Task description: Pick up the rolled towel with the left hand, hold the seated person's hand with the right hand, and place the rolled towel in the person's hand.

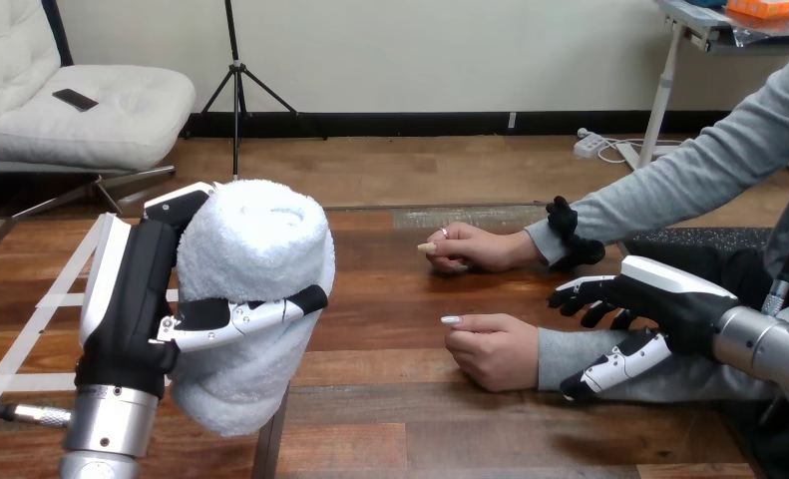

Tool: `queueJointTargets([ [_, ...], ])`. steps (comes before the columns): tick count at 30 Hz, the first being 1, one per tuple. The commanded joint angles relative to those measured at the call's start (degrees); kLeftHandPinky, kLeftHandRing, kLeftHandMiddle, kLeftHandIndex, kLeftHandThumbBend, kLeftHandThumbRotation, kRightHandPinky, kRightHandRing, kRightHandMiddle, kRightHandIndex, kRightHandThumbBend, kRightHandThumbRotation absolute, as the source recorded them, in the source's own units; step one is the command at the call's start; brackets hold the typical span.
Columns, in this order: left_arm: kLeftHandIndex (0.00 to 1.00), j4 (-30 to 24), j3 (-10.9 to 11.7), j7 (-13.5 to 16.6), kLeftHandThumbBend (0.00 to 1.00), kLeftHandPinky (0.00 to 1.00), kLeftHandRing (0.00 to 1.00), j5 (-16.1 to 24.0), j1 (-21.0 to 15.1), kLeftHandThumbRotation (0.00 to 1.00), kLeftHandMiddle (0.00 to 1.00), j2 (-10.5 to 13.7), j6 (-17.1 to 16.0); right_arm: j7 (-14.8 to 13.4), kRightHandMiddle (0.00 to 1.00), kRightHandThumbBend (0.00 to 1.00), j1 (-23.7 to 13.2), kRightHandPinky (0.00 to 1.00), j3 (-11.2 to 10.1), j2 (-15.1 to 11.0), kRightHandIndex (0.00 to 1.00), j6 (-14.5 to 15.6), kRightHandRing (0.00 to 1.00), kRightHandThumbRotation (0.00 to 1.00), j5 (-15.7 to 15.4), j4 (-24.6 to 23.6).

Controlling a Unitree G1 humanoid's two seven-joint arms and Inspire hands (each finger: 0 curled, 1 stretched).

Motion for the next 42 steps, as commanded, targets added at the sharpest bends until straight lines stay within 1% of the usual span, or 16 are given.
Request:
queueJointTargets([
  [1, 0.42, -4.0, 1.6, 0.2, 0.67, 0.35, 0.38, -0.9, -2.1, 0.0, 0.41, -0.1, -1.6, -2.2, 0.85, 1.0, -6.1, 0.7, 1.3, -2.2, 0.85, 0.3, 0.81, 0.36, -1.7, 0.5],
  [5, 0.42, -3.9, 1.5, -0.2, 0.66, 0.35, 0.38, -1.7, -2.2, 0.0, 0.41, -0.2, -1.7, -2.9, 0.85, 1.0, -6.8, 0.71, 2.1, -2.1, 0.85, 0.6, 0.82, 0.34, -2.9, 0.9],
  [7, 0.42, -3.7, 1.5, -0.4, 0.66, 0.36, 0.38, -2.0, -2.3, 0.0, 0.41, -0.2, -2.0, -4.3, 0.84, 1.0, -7.4, 0.72, 3.2, -2.2, 0.85, 0.1, 0.82, 0.34, -4.5, 0.9],
  [11, 0.42, -3.7, 1.5, -0.5, 0.66, 0.35, 0.38, -2.1, -2.3, 0.0, 0.41, -0.3, -2.0, -6.0, 0.83, 1.0, -7.9, 0.71, 4.2, -2.2, 0.83, -0.2, 0.81, 0.33, -6.1, 1.0],
  [16, 0.42, -3.7, 1.4, -0.5, 0.66, 0.35, 0.37, -2.3, -2.3, 0.0, 0.41, -0.3, -2.0, -6.6, 0.82, 1.0, -8.4, 0.71, 4.6, -1.8, 0.82, 0.4, 0.8, 0.31, -6.5, 1.4],
  [20, 0.42, -3.8, 1.5, -0.3, 0.66, 0.35, 0.37, -1.9, -2.3, 0.0, 0.41, -0.3, -2.1, -7.5, 0.8, 1.0, -8.7, 0.69, 5.1, -1.3, 0.8, 0.6, 0.78, 0.27, -6.8, 2.0],
  [29, 0.42, -3.2, 1.8, -0.4, 0.66, 0.35, 0.38, -2.1, -2.3, 0.0, 0.41, -0.2, -3.1, -9.6, 0.77, 1.0, -9.5, 0.65, 7.0, -1.0, 0.76, 0.6, 0.74, 0.23, -8.8, 2.8],
  [38, 0.42, -3.1, 2.2, -0.3, 0.67, 0.35, 0.38, -2.5, -2.1, 0.0, 0.41, -0.4, -3.1, -10.5, 0.74, 1.0, -10.0, 0.62, 8.0, -0.5, 0.73, 0.2, 0.71, 0.19, -9.2, 3.7],
  [42, 0.42, -3.1, 2.3, -0.4, 0.67, 0.36, 0.38, -2.7, -2.1, 0.0, 0.41, -0.4, -3.2, -10.8, 0.73, 1.0, -9.9, 0.61, 8.3, -0.4, 0.72, 0.3, 0.7, 0.2, -9.4, 3.4],
])
